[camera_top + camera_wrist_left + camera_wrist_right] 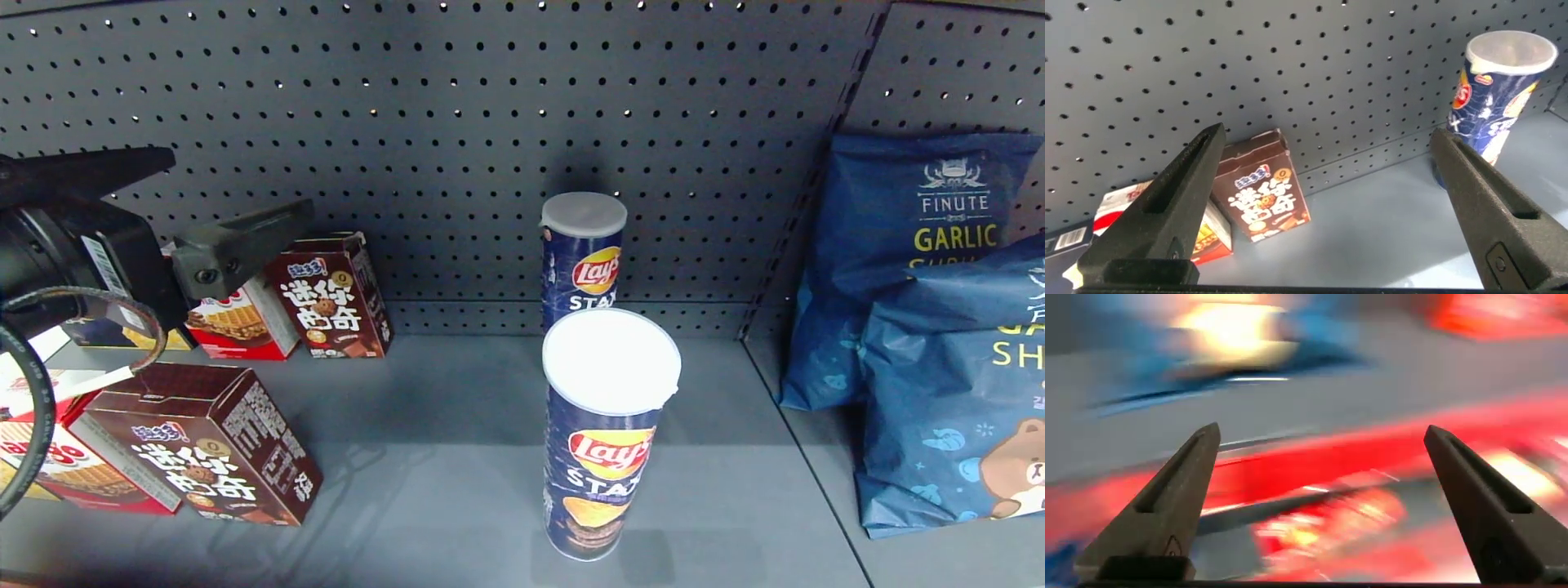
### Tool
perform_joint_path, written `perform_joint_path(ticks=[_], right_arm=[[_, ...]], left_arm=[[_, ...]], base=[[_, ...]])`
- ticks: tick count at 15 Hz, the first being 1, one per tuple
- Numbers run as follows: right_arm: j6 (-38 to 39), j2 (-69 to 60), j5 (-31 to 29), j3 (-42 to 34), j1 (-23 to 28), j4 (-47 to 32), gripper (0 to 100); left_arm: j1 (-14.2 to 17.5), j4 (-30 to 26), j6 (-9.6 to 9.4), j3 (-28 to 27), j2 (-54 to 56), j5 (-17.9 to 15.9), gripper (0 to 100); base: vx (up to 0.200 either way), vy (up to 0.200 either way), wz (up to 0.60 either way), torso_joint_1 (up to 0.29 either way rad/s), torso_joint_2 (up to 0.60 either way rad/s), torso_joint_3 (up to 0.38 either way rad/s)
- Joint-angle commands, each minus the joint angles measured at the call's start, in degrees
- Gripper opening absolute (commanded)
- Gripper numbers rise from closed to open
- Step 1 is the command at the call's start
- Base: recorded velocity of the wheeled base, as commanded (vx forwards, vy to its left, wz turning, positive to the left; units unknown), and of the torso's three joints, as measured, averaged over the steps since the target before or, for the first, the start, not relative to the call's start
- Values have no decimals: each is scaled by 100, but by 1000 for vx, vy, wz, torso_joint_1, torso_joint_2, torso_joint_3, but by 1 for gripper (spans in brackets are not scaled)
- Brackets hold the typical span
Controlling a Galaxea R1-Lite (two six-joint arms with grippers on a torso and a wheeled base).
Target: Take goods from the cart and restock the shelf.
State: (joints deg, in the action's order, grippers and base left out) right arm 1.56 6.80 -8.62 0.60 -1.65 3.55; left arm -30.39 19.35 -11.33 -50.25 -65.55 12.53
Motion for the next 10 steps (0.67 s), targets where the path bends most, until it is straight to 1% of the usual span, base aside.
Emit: perform_joint_path(ticks=[1,2,10], right_arm=[[-165,-680,827,-60,147,-179,100],[-226,-680,941,-42,138,-407,100],[-182,-680,941,-60,138,-364,100]], left_arm=[[-11,8,-1,-20,-19,4,100],[-11,8,-1,-20,-19,4,100],[16,8,-1,6,77,21,100]], base=[[0,0,0,0,0,0],[0,0,0,0,0,0],[0,0,0,0,0,0]])
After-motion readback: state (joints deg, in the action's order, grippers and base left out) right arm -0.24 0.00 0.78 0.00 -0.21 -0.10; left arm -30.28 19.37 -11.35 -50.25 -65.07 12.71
